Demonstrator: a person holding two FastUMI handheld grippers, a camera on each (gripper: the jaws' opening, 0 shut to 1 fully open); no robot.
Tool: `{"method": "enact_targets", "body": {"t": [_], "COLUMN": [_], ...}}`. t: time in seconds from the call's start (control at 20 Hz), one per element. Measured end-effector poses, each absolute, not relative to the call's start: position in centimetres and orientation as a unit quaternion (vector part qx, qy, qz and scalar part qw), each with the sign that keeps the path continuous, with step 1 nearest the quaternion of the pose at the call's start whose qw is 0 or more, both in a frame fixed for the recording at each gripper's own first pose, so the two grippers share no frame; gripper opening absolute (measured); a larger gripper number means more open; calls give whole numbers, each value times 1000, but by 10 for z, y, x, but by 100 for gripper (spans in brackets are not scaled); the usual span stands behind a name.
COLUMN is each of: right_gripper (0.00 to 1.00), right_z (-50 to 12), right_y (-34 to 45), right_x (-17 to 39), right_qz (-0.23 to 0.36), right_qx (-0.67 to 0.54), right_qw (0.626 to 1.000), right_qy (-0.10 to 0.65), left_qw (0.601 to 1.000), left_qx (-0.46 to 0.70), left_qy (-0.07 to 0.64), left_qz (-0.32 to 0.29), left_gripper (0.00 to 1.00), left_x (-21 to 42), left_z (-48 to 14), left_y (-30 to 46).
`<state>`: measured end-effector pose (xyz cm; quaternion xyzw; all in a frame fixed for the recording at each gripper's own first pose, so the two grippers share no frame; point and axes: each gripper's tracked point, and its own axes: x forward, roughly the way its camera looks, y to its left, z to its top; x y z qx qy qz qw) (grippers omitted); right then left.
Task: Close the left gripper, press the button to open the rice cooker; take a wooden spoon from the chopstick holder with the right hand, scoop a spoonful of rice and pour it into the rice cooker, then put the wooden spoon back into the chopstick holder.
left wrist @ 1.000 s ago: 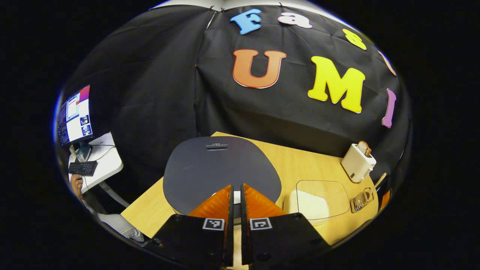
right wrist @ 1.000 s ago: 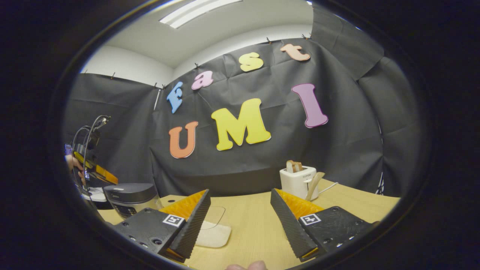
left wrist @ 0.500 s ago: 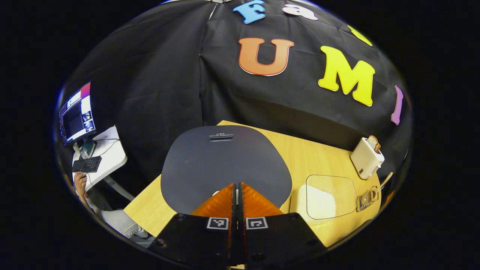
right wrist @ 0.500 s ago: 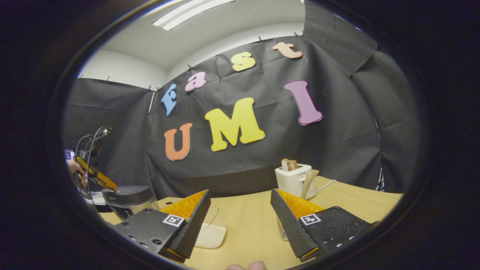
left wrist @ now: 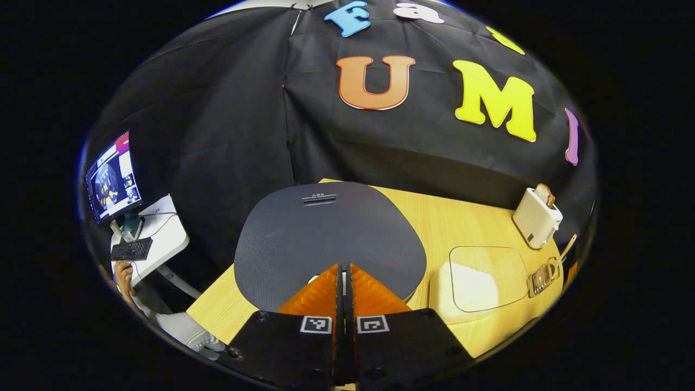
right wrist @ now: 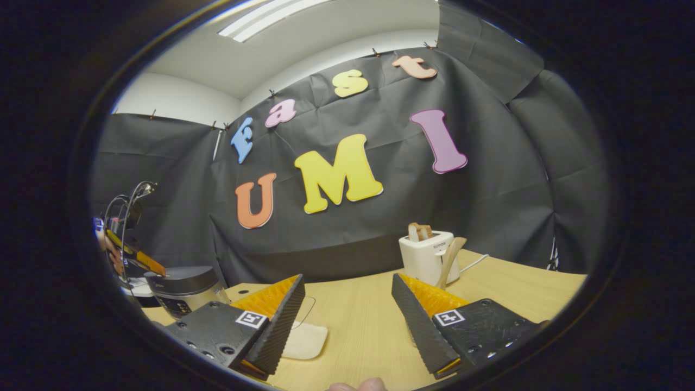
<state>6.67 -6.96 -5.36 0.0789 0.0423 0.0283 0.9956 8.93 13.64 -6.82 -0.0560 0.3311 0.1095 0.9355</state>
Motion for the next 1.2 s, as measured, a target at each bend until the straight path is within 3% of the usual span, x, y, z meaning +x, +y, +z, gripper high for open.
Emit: {"method": "enact_targets", "body": {"t": [0.1, 0.25, 0.3, 0.35, 0.55, 0.7, 0.9, 0.95, 1.0, 1.2], "right_gripper": [99, 96, 95, 95, 95, 95, 95, 92, 95, 95], "right_z": [-44, -31, -29, -27, -13, -7, 3, 5, 5, 6], "right_y": [-73, -80, -83, -86, -97, -103, -109, -110, -113, -130], "right_x": [64, 59, 58, 57, 52, 50, 47, 47, 48, 45], "right_qz": [28, 23, 19, 15, 3, -3, -4, -4, -4, -18], "right_qx": [76, 71, 67, 63, 50, 45, 38, 30, 23, 17], "right_qw": [996, 997, 998, 998, 999, 999, 999, 999, 999, 1000], "right_qy": [31, 10, 8, 7, -8, -14, -25, -26, -25, -17], "left_qw": [938, 942, 947, 952, 977, 985, 989, 990, 991, 995], "left_qx": [-75, -110, -116, -112, -22, 15, -5, -3, -3, -9], "left_qy": [319, 301, 289, 275, 191, 140, 127, 119, 110, 75], "left_qz": [110, 96, 83, 70, 92, 103, 73, 75, 74, 66], "left_gripper": [3, 3, 9, 22, 99, 98, 98, 94, 99, 99], "left_x": [91, 95, 98, 102, 112, 113, 107, 104, 101, 87], "left_z": [-62, -52, -44, -33, 16, 49, 56, 58, 59, 66], "left_y": [139, 137, 131, 124, 130, 126, 108, 110, 109, 98]}}
